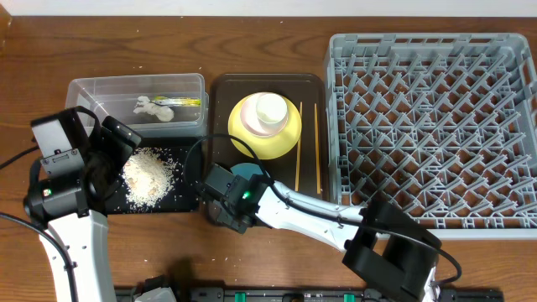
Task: Sort waste into correct bins and load items into the dishwasher rack
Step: 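Lift the blue bowl with the right gripper and carry it over the rack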
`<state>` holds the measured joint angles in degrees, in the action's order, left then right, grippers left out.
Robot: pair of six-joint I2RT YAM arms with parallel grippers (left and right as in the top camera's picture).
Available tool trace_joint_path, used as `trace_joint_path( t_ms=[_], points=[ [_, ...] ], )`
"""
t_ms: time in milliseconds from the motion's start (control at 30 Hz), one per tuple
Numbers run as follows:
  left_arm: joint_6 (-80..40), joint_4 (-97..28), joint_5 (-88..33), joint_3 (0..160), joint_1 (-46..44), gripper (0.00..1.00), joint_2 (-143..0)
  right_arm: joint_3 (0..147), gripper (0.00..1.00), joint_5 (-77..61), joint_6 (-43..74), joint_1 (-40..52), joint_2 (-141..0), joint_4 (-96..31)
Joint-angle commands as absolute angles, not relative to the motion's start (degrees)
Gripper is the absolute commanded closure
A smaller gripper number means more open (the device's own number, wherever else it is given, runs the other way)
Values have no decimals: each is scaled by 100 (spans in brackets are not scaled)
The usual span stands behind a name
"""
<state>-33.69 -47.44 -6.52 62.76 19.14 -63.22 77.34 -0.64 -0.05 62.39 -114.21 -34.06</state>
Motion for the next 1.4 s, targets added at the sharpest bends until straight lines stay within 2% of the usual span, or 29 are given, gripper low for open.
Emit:
trace_joint_path(
  t_ms=[0, 267, 433, 667, 833, 1000, 1233, 1367],
  points=[
    [-3417, -4753, -683, 6361, 1944, 6, -6333, 7883, 99, 67, -30, 6281, -11253, -3489],
    [-3417, -4753, -683, 6361, 1944, 6, -6333, 8364, 99, 104, -51, 6110, -10241, -3968],
    [-3417, -4753, -683, 6361, 1944, 6, -6333, 8541, 99, -80, -75, 5459, -9430, -4128],
    [-3417, -4753, -683, 6361, 1944, 6, -6333, 8541, 99, -2521, -364, 3312, -8724, -4160],
    [-3417, -4753, -683, 6361, 1944, 6, -6333, 8536, 99, -4801, -628, 1579, -8892, -4001],
    [-3417, -4753, -683, 6361, 1944, 6, -6333, 8536, 99, -6928, -906, 346, -9367, -3562],
    [-3417, -4753, -683, 6361, 1944, 6, -6333, 8538, 99, -8895, -908, -539, -10414, -2495],
    [-3417, -4753, -683, 6361, 1944, 6, -6333, 8536, 99, -8938, -832, -714, -11004, -2032]
  ],
)
